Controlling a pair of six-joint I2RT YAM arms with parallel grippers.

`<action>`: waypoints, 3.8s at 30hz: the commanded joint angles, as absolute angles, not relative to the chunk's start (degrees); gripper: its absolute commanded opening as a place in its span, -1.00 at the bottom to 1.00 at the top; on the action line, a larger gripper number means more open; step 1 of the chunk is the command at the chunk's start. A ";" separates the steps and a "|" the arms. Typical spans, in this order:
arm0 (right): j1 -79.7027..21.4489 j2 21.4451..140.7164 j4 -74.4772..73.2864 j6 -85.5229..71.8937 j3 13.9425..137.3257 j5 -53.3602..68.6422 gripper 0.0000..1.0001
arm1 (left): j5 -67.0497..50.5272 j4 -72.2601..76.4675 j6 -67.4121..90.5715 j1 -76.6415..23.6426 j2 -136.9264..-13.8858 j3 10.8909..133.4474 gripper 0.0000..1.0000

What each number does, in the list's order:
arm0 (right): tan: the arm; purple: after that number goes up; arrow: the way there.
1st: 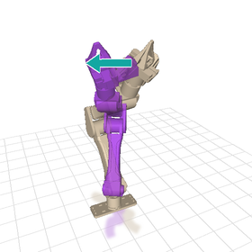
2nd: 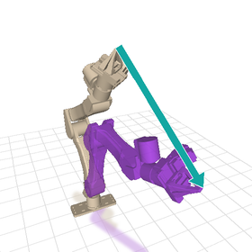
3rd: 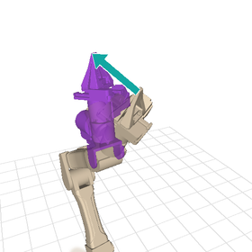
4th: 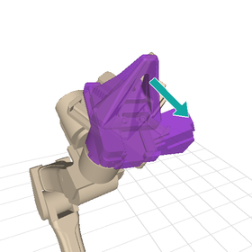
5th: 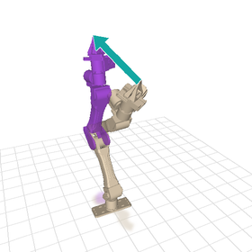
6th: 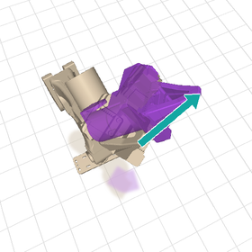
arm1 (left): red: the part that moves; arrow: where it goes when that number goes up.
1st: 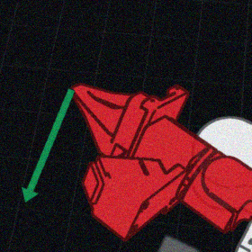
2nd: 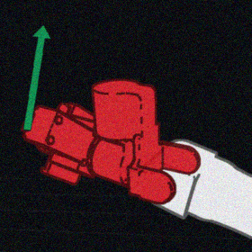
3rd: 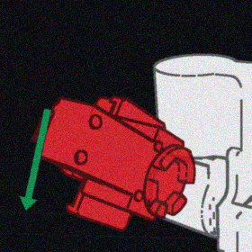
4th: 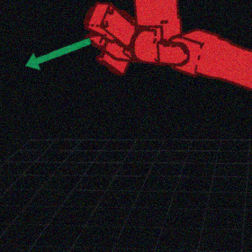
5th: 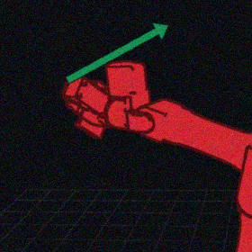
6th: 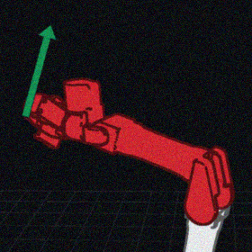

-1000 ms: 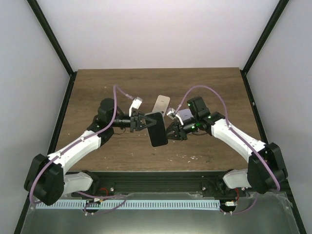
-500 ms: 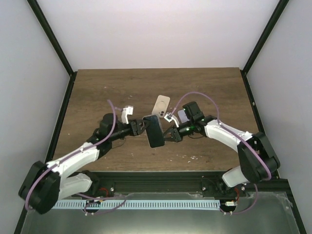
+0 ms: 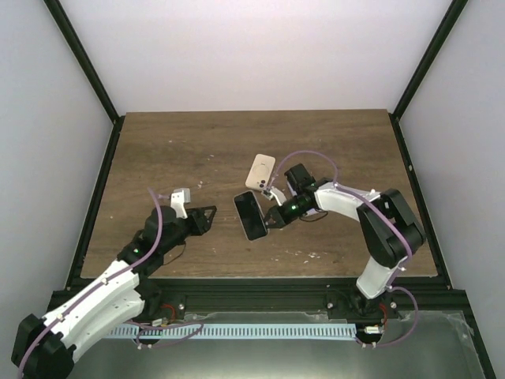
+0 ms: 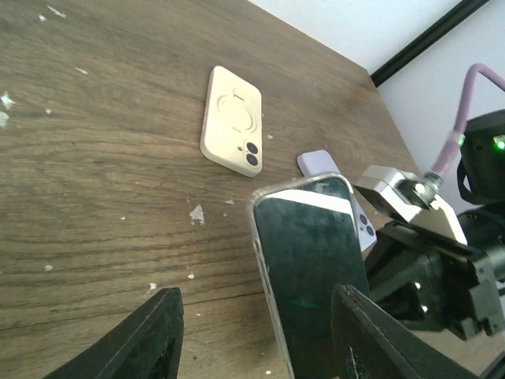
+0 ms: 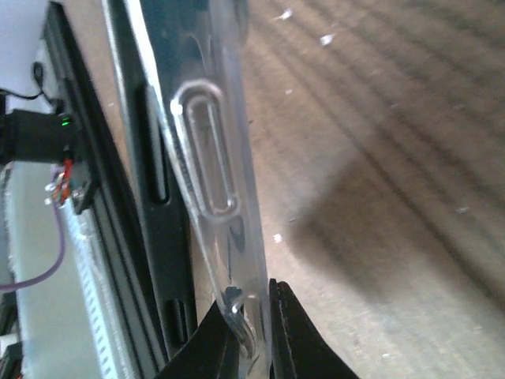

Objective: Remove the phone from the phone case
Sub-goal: Remove the phone case from the phone.

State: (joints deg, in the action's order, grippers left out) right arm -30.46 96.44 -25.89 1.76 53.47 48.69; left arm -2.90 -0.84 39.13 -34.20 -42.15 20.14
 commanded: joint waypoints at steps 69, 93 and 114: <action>-30.32 91.74 -44.39 -22.73 56.86 24.23 -0.99 | 32.50 2.98 13.18 -74.09 -98.07 50.87 0.08; -30.24 92.02 -44.38 -22.63 57.04 24.74 -0.99 | 39.55 -1.38 14.33 -74.53 -101.79 50.91 -0.03; -30.11 96.46 -48.14 -19.43 62.60 17.26 -0.99 | 42.70 -6.59 14.02 -74.66 -100.79 50.80 -0.92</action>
State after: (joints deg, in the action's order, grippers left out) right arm -30.39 94.72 -43.46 -23.16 58.67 24.47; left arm 39.70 1.08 13.91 -75.37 -101.19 51.13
